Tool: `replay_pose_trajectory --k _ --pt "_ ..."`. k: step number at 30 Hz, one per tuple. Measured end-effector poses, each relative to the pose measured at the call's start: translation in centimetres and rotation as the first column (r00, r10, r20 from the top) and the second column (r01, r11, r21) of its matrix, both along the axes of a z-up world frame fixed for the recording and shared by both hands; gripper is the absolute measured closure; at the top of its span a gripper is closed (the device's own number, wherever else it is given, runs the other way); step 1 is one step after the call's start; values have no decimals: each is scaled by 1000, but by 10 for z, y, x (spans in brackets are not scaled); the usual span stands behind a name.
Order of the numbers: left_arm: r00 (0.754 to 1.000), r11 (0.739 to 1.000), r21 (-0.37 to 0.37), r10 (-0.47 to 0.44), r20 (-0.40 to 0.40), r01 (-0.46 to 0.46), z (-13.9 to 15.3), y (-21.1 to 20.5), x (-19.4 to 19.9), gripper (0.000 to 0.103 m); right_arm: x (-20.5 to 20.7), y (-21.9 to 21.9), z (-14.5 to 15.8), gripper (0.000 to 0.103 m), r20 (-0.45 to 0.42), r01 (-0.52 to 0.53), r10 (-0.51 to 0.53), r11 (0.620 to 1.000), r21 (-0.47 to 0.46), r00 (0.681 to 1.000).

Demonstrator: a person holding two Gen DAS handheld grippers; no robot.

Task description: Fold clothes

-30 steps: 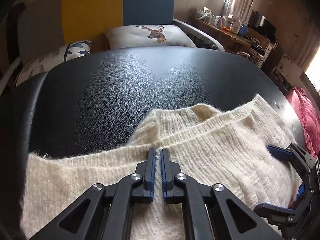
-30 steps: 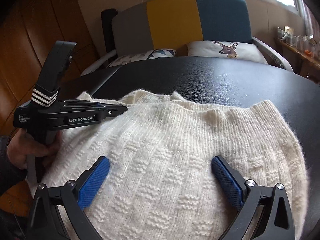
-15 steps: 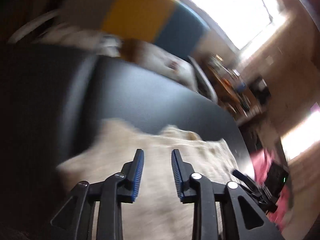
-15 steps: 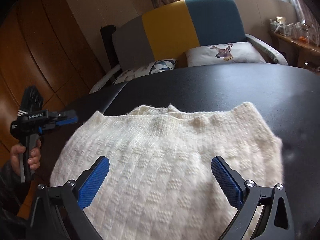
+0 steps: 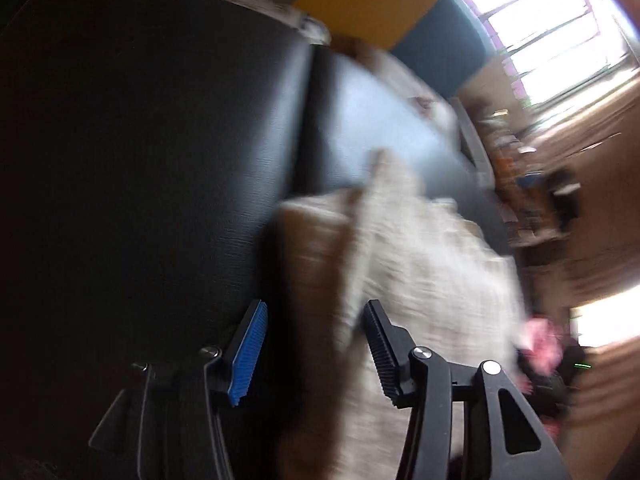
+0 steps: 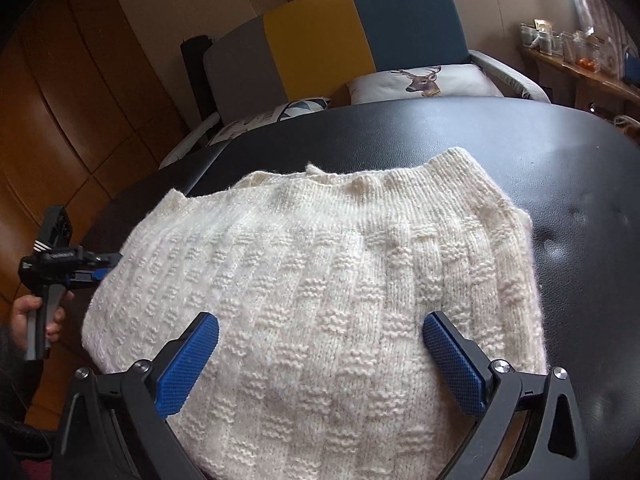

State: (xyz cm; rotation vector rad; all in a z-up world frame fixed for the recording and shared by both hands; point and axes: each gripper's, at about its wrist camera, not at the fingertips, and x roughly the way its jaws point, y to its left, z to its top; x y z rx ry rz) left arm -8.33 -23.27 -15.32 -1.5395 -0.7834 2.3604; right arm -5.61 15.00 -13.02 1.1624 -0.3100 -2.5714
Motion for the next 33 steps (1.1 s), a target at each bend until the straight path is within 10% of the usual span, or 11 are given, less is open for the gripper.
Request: replay_pose_trajectory --k 4,9,11,13,16,33 --pt "999 998 -69 0 -40 -3 4 8 -8 50 2 -1 -3 0 -23 -6 6 1000 11 1000" --pt "997 999 51 -3 -83 7 -8 14 -25 37 5 -1 -7 0 -51 -9 10 1000 18 999" --pt "998 996 92 3 -66 3 -18 16 -23 42 6 -1 -8 0 -63 -17 18 1000 16 998" --pt "997 995 101 18 -76 -10 -17 14 -22 80 5 0 -8 0 -57 -30 31 999 19 998" --pt "995 985 165 53 -86 -38 -17 6 -19 86 2 -1 -6 0 -34 -50 51 998 26 998" --pt "993 997 -76 -26 -112 17 21 25 -41 86 -4 16 31 0 92 -364 353 910 198 931"
